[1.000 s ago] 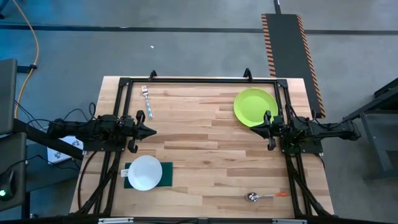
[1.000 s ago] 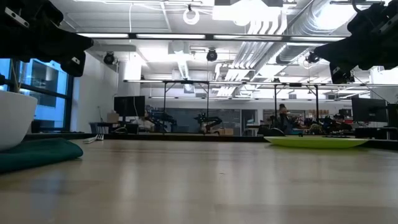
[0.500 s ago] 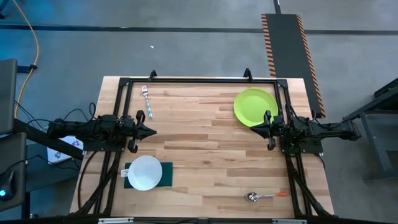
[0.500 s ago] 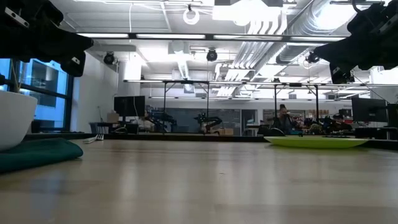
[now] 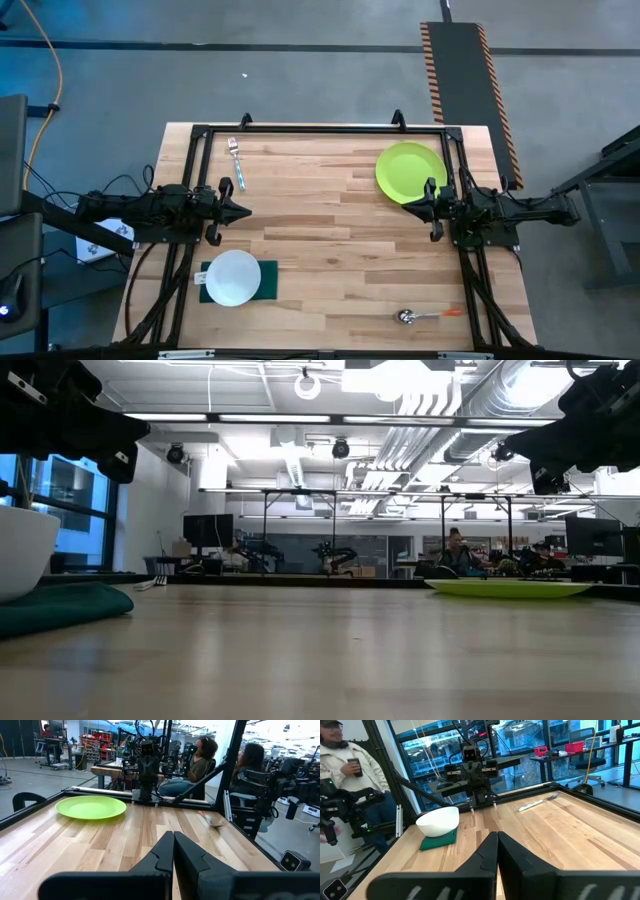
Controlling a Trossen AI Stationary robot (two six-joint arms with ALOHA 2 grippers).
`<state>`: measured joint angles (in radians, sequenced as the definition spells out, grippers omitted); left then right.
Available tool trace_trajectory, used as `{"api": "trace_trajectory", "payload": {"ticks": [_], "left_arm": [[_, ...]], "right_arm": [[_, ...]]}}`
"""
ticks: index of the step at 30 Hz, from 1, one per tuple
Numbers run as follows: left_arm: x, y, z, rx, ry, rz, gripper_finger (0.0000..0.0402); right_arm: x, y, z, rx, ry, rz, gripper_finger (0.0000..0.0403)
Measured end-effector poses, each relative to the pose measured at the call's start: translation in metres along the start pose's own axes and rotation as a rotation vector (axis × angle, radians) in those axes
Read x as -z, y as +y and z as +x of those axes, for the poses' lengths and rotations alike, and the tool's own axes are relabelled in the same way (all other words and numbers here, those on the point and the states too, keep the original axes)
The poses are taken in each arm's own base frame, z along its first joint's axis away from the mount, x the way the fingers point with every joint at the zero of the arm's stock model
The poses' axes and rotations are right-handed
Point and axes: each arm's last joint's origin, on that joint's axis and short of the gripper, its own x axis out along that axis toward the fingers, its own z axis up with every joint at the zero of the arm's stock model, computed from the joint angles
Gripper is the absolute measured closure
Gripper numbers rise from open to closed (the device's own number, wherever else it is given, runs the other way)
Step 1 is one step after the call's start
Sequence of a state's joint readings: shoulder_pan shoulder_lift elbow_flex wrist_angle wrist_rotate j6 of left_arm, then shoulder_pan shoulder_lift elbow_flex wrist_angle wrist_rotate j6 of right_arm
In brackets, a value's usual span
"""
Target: Set table place
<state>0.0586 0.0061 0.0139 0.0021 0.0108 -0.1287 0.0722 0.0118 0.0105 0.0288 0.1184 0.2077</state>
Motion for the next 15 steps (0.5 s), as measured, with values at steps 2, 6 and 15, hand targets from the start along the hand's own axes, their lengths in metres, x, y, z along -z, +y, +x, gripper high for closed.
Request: {"api": "trace_trajectory", "payload": {"ticks": [2, 6, 15], "left_arm": [[0.0, 0.0, 0.0, 0.0, 0.0, 0.0, 0.0401], [0.0, 0.0, 0.0, 0.0, 0.0, 0.0, 0.0401], [-0.0009, -0.0007, 0.0, 0.023, -0.006, -0.106, 0.0401]], "right_arm": [[0.0, 0.0, 0.0, 0.0, 0.0, 0.0, 0.0402], [0.0001, 0.0, 0.0, 0.0, 0.0, 0.0, 0.0402], [0.0001, 0.0001, 0.0, -0.004, 0.001, 0.0, 0.0402]]}}
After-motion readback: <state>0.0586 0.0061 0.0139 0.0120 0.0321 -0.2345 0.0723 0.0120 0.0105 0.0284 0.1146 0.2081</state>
